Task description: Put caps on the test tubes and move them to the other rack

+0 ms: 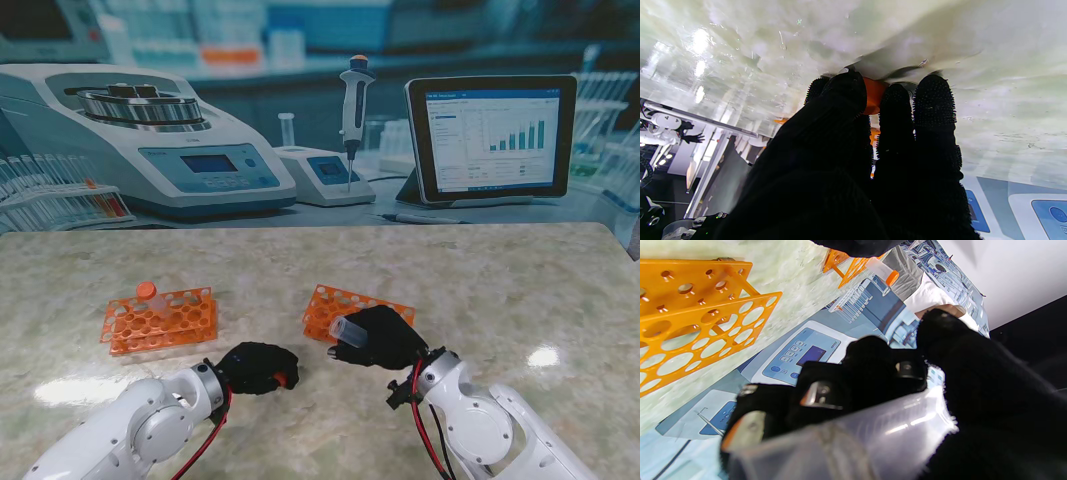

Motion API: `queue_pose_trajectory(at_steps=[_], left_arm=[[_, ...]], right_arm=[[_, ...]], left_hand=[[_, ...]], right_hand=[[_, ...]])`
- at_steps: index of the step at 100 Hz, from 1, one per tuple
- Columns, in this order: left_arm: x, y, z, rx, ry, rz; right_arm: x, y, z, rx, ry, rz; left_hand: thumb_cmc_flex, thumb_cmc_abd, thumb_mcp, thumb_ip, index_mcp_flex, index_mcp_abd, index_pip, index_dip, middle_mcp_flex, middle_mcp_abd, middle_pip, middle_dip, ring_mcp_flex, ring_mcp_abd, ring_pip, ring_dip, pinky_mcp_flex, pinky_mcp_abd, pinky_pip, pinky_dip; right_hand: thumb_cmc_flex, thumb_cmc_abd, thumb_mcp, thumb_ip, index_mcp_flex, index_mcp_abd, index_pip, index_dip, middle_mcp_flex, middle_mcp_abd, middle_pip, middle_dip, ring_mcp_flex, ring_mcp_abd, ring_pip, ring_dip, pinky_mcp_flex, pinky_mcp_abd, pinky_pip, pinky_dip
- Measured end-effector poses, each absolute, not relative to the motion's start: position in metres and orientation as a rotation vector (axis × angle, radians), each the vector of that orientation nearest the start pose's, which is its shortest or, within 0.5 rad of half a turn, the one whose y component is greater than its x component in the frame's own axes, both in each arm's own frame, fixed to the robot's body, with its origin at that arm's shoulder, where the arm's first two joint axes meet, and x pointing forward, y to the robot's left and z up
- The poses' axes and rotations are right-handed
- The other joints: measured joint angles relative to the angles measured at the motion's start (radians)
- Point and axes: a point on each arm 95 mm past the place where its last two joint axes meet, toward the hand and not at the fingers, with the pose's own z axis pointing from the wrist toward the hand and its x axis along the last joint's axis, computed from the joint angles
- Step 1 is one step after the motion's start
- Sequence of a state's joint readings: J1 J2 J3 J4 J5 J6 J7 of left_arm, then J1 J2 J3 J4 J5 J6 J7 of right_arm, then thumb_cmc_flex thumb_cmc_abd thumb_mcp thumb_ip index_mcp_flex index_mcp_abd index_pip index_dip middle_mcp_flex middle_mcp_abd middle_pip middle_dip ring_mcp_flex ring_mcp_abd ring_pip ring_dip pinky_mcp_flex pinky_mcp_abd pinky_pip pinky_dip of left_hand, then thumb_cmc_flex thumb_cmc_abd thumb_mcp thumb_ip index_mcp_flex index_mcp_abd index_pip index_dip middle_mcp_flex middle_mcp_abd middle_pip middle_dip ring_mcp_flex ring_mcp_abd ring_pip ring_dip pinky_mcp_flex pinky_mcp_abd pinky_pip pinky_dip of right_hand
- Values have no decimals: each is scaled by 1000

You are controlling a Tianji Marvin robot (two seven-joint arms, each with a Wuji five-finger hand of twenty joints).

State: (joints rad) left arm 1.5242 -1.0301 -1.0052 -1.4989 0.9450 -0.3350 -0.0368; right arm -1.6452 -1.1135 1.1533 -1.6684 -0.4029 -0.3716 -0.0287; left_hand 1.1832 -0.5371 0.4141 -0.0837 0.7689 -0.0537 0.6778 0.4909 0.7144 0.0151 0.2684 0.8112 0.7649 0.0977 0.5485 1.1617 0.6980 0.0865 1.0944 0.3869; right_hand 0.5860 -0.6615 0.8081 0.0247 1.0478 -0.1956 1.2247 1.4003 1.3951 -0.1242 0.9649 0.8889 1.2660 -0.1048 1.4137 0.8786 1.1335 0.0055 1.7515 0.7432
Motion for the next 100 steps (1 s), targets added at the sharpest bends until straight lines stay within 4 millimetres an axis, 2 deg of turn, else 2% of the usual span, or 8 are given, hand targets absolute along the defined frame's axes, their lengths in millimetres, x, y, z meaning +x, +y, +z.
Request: queue_pose_trajectory(at_steps=[50,100], left_arm=[[361,-49,-384,-1067,1999,-1658],[356,-44,-385,-1135,1939,-1695]], right_arm=[[355,58,-315,-1603,-1407,-2418],[355,59,-315,-1602,-1406,-2418]], left_hand=[[10,-10,8,0,51,17,31,-50,8,14,0,-19,17,13,-42,-6,15,6,-34,-15],[11,-11,31,0,52,31,30,-67,8,19,0,-27,17,26,-73,-34,3,16,-39,-34]], right_hand=[[0,0,-1,0,0,-1,-3,8,0,0,0,0,0,0,0,0,0,0,0,0],[0,0,-1,-1,0,-2,-8,10,0,0,-1,0,0,0,0,0,0,0,0,0]])
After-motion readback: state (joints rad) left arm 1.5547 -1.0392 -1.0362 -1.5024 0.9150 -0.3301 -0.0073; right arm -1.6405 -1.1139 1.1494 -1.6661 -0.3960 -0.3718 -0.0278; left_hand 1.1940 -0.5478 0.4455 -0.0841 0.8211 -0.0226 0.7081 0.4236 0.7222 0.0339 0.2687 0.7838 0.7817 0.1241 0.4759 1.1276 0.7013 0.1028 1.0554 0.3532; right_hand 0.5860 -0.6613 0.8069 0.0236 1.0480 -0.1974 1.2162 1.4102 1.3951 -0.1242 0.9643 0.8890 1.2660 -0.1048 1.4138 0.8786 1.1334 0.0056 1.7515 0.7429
